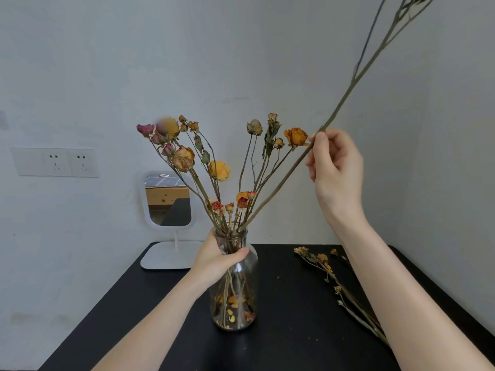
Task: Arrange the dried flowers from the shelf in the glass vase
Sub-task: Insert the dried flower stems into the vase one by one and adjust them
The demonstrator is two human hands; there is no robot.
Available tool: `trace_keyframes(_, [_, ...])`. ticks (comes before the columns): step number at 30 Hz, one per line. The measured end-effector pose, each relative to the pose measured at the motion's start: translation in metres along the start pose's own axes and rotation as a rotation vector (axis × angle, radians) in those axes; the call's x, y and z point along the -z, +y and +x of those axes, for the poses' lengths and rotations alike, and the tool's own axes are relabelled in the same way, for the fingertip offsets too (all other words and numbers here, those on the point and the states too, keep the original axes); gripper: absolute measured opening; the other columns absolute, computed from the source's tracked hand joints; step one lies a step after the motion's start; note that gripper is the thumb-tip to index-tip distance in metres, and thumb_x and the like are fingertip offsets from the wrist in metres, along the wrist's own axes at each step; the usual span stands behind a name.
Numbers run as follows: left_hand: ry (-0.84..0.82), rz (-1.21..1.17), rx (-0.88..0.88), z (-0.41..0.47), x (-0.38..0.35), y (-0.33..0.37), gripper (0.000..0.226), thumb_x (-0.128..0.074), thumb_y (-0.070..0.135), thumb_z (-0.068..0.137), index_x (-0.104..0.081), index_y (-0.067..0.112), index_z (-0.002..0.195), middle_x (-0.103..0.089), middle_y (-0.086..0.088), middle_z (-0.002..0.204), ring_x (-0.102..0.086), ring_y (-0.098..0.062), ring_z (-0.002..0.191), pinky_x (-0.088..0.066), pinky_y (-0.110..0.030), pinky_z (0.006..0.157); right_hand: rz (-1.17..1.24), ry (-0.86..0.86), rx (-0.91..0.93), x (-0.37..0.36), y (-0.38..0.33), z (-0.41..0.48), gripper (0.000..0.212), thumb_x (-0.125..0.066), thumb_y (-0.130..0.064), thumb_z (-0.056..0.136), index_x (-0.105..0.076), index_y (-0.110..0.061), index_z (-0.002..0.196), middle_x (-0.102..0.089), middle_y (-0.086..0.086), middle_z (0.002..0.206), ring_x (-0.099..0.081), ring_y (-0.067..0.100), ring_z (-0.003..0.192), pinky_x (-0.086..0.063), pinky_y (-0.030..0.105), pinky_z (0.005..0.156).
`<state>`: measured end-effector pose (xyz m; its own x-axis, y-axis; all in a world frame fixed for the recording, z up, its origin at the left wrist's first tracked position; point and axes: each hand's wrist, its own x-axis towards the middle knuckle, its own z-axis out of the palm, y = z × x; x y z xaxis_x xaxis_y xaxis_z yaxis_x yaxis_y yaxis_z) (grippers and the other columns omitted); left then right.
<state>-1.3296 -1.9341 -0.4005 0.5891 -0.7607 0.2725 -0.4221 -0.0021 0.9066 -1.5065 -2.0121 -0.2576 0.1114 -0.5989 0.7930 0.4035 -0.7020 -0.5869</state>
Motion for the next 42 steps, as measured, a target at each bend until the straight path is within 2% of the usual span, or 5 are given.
trace_keyframes(14, [0.028,0.002,-0.036,0.000,-0.004,-0.004,0.055,-0.075,0.033,0.072,-0.042,0.038,0.115,-0.056,0.021,0.109,-0.051,-0.003,0.107,-0.038,-0.022,0.087,-0.401,-0.268,0.061,-0.042,0.013,-0.018,0.022,-0.050,-0.022,0.095,-0.064,-0.008,0.104,-0.056,-0.012,0.058,-0.051,-0.001,0.047,-0.041,0.007,0.052])
trace_keyframes(23, [0.037,0.014,-0.028,0.002,-0.004,-0.005,0.054,-0.075,0.035,0.073,-0.036,0.043,0.109,-0.048,0.028,0.102,-0.045,0.000,0.102,-0.036,-0.023,0.090,-0.600,-0.261,0.090,-0.054,0.001,-0.007,0.024,-0.051,-0.027,0.094,-0.068,-0.011,0.101,-0.068,0.001,0.070,-0.063,0.015,0.060,-0.055,0.030,0.067])
trace_keyframes(29, [0.021,0.008,-0.046,0.002,-0.003,-0.007,0.057,-0.074,0.034,0.073,-0.039,0.037,0.117,-0.054,0.017,0.116,-0.048,-0.003,0.109,-0.038,-0.023,0.091,-0.458,-0.354,0.003,-0.045,0.000,0.003,0.020,-0.051,-0.019,0.093,-0.066,-0.008,0.101,-0.062,-0.010,0.060,-0.051,-0.007,0.042,-0.038,0.012,0.050])
trace_keyframes(38, [0.037,0.003,-0.050,0.004,-0.004,-0.010,0.062,-0.076,0.036,0.070,-0.043,0.031,0.122,-0.057,0.016,0.116,-0.051,-0.003,0.109,-0.041,-0.024,0.090,-0.687,-0.530,-0.026,-0.052,0.025,-0.015,0.022,-0.056,-0.030,0.092,-0.069,-0.014,0.101,-0.064,-0.005,0.071,-0.064,0.010,0.066,-0.054,0.024,0.064])
trace_keyframes(42, [0.024,0.012,-0.050,0.003,-0.004,-0.008,0.054,-0.076,0.035,0.071,-0.038,0.044,0.108,-0.054,0.026,0.104,-0.052,0.002,0.099,-0.039,-0.012,0.079,-0.677,-0.502,-0.089,-0.054,0.030,-0.016,0.018,-0.057,-0.034,0.089,-0.066,-0.019,0.088,-0.058,-0.009,0.057,-0.054,0.005,0.049,-0.039,0.015,0.047])
